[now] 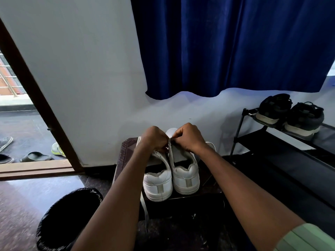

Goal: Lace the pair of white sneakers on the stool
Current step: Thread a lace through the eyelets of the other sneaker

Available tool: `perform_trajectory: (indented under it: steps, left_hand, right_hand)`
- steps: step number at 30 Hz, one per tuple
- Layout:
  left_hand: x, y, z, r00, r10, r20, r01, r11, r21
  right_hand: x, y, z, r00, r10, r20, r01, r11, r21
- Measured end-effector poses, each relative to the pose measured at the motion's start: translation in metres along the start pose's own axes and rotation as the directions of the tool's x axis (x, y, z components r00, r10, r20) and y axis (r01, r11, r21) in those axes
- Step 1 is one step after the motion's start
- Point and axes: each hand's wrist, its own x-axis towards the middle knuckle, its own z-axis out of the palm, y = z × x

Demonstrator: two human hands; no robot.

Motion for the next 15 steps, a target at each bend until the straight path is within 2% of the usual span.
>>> perform_trajectory:
  steps: [2,4,7,8,9,10,11,12,13,14,15]
  left_hand:
    - [-0.002,-0.001,0.003,0.990,0.081,-0.117,-0.065,0.989,0.136]
    - [-0.001,-0.001,0.003,0.980,0.103,-0.169,-0.074,0.983,0.169]
    - [0.002,0.000,-0.003,0.994,-0.002,-0.107,0.024,0.979,0.204]
    - [0.005,-0.002,-0.007,0.995,-0.046,-0.091,0.058,0.991,0.124]
    - [0.006,-0.002,-0.011,0.993,-0.092,-0.068,0.087,0.994,-0.073]
    - [0.005,-0.001,-0.017,0.990,-0.138,-0.017,0.125,0.935,-0.331]
    - [0.002,0.001,-0.022,0.985,-0.156,0.067,0.165,0.785,-0.598]
    - [-0.001,0.002,-0.028,0.983,-0.131,0.129,0.181,0.586,-0.790]
    - [-0.003,0.003,-0.031,0.983,-0.099,0.157,0.183,0.372,-0.910]
    - [-0.002,0.003,-0.034,0.982,-0.090,0.167,0.183,0.204,-0.962]
    - [-0.002,0.003,-0.035,0.982,-0.113,0.153,0.169,0.148,-0.974]
  right_hand:
    - [0.002,0.001,0.000,1.000,0.014,0.015,-0.014,1.000,-0.001]
    - [0.003,0.003,-0.004,0.998,0.023,0.063,-0.023,1.000,0.005]
    - [0.005,0.005,-0.016,0.991,0.051,0.124,-0.066,0.990,0.122]
    - [0.005,0.005,-0.021,0.988,0.083,0.134,-0.110,0.972,0.208]
    - [0.005,0.004,-0.028,0.983,0.122,0.139,-0.158,0.944,0.291]
    - [0.005,0.003,-0.034,0.978,0.155,0.137,-0.195,0.915,0.353]
    - [0.006,0.003,-0.039,0.976,0.178,0.127,-0.214,0.894,0.393]
    - [0.006,0.003,-0.043,0.976,0.189,0.112,-0.219,0.880,0.421]
    - [0.006,0.004,-0.045,0.976,0.193,0.097,-0.216,0.876,0.432]
    - [0.005,0.005,-0.046,0.977,0.196,0.087,-0.214,0.879,0.427]
    - [0.005,0.005,-0.046,0.978,0.195,0.076,-0.209,0.892,0.401]
